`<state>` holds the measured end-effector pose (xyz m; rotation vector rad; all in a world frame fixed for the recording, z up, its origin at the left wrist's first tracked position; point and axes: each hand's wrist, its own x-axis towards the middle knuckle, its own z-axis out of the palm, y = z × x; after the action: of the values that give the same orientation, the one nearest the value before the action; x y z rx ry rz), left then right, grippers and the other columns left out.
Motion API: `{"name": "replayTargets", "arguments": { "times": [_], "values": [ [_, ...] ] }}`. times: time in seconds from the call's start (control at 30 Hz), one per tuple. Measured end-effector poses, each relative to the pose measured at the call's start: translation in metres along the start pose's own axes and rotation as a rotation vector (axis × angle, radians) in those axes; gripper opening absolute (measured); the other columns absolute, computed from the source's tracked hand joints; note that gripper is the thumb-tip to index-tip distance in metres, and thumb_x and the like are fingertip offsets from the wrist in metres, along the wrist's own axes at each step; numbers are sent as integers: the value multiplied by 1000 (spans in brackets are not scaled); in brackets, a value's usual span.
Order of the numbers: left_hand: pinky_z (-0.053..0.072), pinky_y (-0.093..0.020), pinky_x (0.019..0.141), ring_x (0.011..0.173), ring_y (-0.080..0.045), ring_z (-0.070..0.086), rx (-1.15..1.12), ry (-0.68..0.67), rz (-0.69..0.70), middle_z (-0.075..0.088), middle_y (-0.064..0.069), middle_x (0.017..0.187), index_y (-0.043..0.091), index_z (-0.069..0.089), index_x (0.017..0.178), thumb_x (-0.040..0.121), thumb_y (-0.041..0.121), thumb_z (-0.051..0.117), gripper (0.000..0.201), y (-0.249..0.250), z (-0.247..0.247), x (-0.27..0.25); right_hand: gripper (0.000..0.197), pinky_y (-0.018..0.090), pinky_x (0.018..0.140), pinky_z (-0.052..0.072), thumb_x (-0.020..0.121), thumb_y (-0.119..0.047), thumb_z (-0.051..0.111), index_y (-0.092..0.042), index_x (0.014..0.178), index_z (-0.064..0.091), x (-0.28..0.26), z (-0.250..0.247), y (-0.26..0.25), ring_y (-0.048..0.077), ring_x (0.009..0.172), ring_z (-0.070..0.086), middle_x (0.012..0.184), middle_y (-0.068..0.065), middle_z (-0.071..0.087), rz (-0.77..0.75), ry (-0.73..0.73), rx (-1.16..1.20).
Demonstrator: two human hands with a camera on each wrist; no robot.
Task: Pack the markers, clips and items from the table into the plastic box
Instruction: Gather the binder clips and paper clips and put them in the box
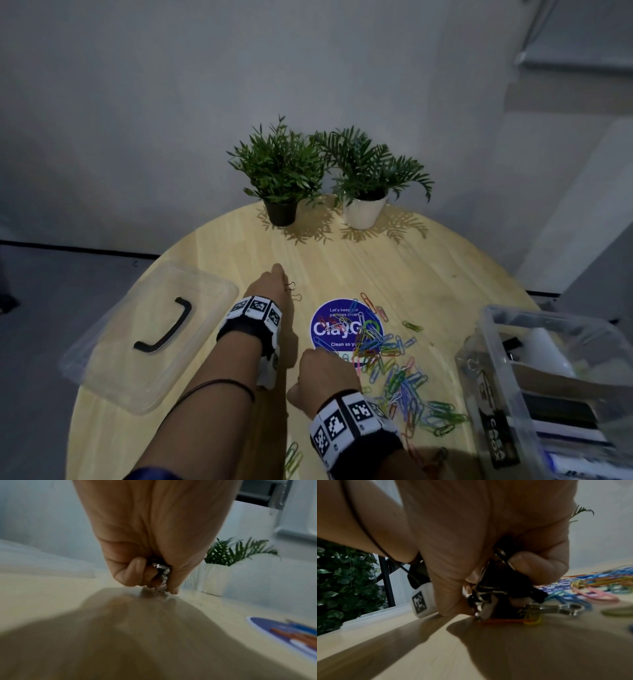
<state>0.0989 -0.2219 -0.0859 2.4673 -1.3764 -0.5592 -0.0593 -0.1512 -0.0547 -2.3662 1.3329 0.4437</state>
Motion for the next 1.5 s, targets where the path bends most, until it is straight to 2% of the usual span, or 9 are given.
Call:
{"name": "replayTargets", "arguments": {
  "times": [0.3,0.5,0.73,0.87,0.97,1.03,1.23,1.4,1.5],
  "values": [
    [41,-36,67,90,-36,63,20,-23,-24,63,-18,101,5,42,106,95,19,41,18,-3,-2,-19,14,36,75,52,75,-30,64,-23,75,51,-9,-9,32,25,77,62,79,4,62,-16,29,485],
    [43,-36,71,95,-34,63,116,-88,9,64,-16,103,2,44,114,96,17,42,24,-14,-5,-54,7,22,52,45,82,-18,65,-14,80,70,-24,-11,72,12,54,56,65,-1,61,39,107,1052],
    [42,-34,65,73,-29,56,76,-23,-3,45,-1,67,8,41,100,95,17,40,10,-25,4,-93,19,15,38,27,86,-19,59,-12,69,62,-53,0,71,12,32,37,53,6,57,164,-73,1266],
    [41,-34,68,82,-31,58,63,-108,-38,59,-13,90,3,42,109,95,14,40,17,-28,2,-115,11,25,42,40,82,-18,64,-12,74,59,-55,9,63,19,40,50,61,10,62,139,97,1133],
    [41,-33,73,87,-29,56,29,-187,-47,59,-16,105,2,43,112,94,14,44,22,-31,0,-130,13,35,67,56,75,-22,68,-16,86,63,-52,10,57,24,71,65,83,8,69,48,249,769],
    [43,-34,75,94,-32,59,-3,-181,-45,59,-17,111,3,44,111,93,14,46,22,-33,1,-139,29,32,79,55,75,-33,70,-22,101,62,-50,8,52,21,89,65,97,1,68,23,241,545],
    [47,-40,73,91,-40,63,74,-132,9,40,-18,122,1,40,114,92,14,48,27,-27,9,-164,34,35,77,48,86,-32,62,-10,109,51,-35,12,37,29,99,60,107,11,64,30,173,200],
    [43,-29,70,84,-24,59,-125,-144,88,57,-2,95,14,42,98,92,14,47,8,-24,-6,-179,29,34,72,51,82,-31,61,-9,99,55,-39,11,40,28,87,62,95,11,64,44,222,299],
    [34,-19,58,71,-9,52,-182,-182,191,50,15,75,17,43,96,93,16,48,6,-8,-11,-194,25,41,74,57,78,-33,64,-15,94,56,-51,3,54,28,81,65,90,8,66,88,286,636]
  ]
}}
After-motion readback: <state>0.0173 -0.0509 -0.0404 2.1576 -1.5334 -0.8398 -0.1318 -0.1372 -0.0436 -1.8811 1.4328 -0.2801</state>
